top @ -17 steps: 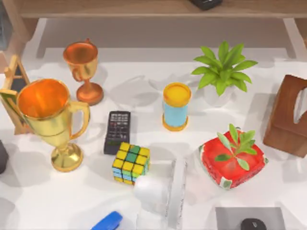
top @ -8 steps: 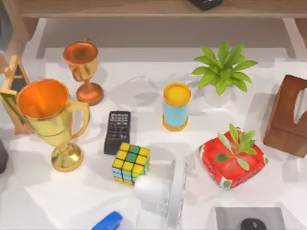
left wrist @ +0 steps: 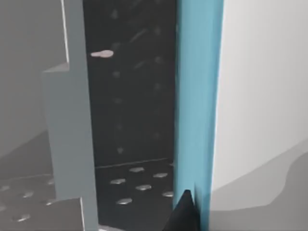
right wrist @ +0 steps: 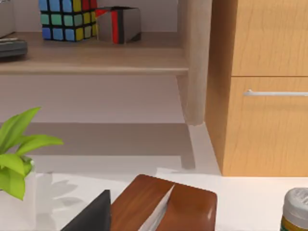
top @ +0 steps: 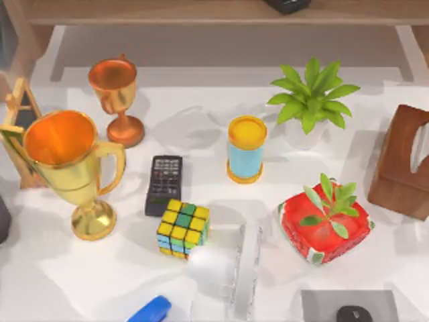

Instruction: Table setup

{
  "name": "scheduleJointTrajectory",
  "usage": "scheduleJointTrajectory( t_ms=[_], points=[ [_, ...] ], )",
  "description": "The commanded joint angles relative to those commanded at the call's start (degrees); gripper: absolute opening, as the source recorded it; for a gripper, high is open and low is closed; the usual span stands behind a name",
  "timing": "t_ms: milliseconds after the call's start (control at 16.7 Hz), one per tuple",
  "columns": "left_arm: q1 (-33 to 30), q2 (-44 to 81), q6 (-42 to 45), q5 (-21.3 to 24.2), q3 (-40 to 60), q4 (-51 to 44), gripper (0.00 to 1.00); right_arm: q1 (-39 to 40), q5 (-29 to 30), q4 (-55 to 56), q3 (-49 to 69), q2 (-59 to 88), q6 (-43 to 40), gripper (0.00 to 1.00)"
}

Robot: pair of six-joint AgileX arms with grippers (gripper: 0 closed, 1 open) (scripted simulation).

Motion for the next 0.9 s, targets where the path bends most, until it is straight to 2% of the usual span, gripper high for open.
scheduleJointTrajectory(
  t_ms=[360, 660, 900],
  points=[
    [-2.13, 4.61, -0.69, -1.78, 5.76, -0.45, 0.0, 0.0, 0.0, 0.0, 0.0, 0.0, 0.0, 1.0],
    [-2.45, 5.33, -0.81, -1.97, 6.36, -0.6, 0.0, 0.0, 0.0, 0.0, 0.0, 0.0, 0.0, 1.0],
    [-2.45, 5.33, -0.81, -1.97, 6.36, -0.6, 0.3, 0.0, 0.0, 0.0, 0.0, 0.0, 0.0, 1.0]
  ],
)
